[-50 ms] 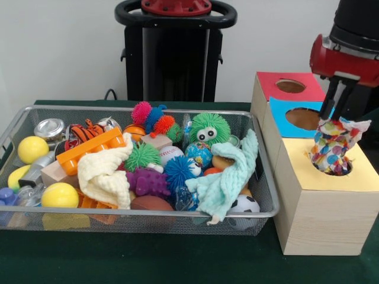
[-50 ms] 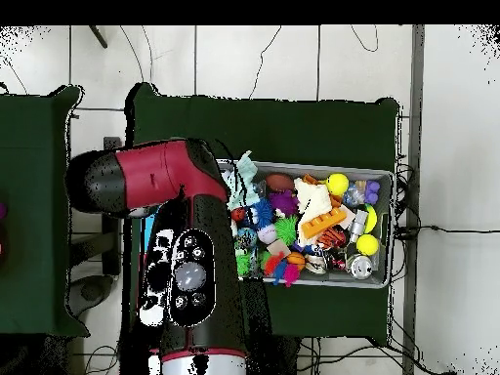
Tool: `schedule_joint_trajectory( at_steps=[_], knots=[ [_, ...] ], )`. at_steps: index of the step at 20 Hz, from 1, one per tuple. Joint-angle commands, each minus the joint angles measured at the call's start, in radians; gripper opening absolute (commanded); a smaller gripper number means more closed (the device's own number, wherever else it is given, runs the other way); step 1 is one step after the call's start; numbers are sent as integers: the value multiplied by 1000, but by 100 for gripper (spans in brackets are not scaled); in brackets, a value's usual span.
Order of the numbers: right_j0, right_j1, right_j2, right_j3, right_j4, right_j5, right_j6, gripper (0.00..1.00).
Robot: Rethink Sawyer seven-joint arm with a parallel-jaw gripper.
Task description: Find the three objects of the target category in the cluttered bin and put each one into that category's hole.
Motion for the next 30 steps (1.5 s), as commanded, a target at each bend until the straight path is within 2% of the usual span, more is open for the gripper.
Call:
schedule_joint_trajectory(
  at_steps=[1, 9, 17, 24, 30],
  knots=[
    [15, -54, 40, 139, -19, 106, -33, 0],
    [12, -53, 44, 116, -18, 150, -38, 0],
    [19, 12, 38, 111, -50, 26, 3, 0],
    [23, 65, 31, 93, -62, -42, 35, 0],
    [11, 111, 40, 87, -40, -67, 51, 0]
  ],
)
